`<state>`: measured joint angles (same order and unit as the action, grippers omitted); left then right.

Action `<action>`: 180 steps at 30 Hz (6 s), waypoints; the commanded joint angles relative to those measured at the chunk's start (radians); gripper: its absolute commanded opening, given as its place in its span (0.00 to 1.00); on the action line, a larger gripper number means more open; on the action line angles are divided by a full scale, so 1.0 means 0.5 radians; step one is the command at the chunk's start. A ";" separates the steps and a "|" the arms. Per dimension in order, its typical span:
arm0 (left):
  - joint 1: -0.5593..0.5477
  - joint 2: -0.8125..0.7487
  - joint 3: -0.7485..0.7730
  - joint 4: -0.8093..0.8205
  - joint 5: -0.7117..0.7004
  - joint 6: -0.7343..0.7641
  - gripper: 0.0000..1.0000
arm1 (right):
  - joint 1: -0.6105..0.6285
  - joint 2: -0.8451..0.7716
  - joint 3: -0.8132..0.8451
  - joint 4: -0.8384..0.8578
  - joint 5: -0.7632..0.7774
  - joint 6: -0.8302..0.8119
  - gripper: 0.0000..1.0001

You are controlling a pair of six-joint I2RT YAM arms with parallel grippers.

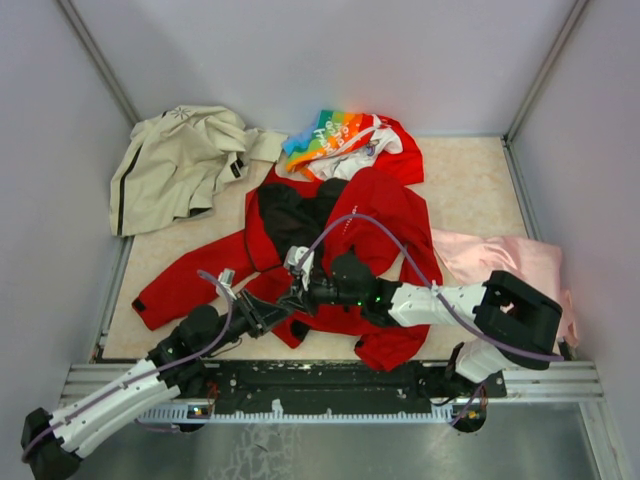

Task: Zip up the jacket
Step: Zip the zipper on the jacket.

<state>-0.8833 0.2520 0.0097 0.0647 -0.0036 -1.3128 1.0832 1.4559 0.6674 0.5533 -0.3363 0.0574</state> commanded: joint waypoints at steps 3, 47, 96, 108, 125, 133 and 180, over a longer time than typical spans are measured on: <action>-0.001 0.046 -0.118 0.120 -0.015 0.185 0.10 | 0.046 -0.049 0.002 0.012 0.074 0.037 0.00; 0.015 1.475 0.409 1.173 0.122 2.469 0.06 | -0.291 -0.159 -0.588 0.910 0.745 0.512 0.00; 0.085 1.089 0.018 1.104 -0.064 0.563 0.34 | -0.028 -0.077 -0.789 1.317 0.619 0.222 0.00; 0.087 1.068 0.006 1.046 0.035 0.622 0.00 | -0.029 -0.084 -0.751 1.202 0.752 0.241 0.00; 0.087 0.798 -0.004 0.524 0.273 0.674 0.00 | -0.146 -0.251 -0.552 0.543 0.801 0.201 0.00; 0.087 0.808 -0.014 0.661 0.266 0.738 0.00 | -0.206 -0.405 -0.485 0.296 0.207 0.227 0.20; 0.088 0.941 -0.240 1.230 0.330 0.578 0.00 | -0.504 -0.025 -0.673 1.320 -0.491 1.155 0.24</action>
<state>-0.8406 0.7219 0.0093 0.6300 0.1513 -1.0172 0.8345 1.4425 0.3401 1.1053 -0.5663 0.6144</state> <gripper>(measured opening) 0.014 0.262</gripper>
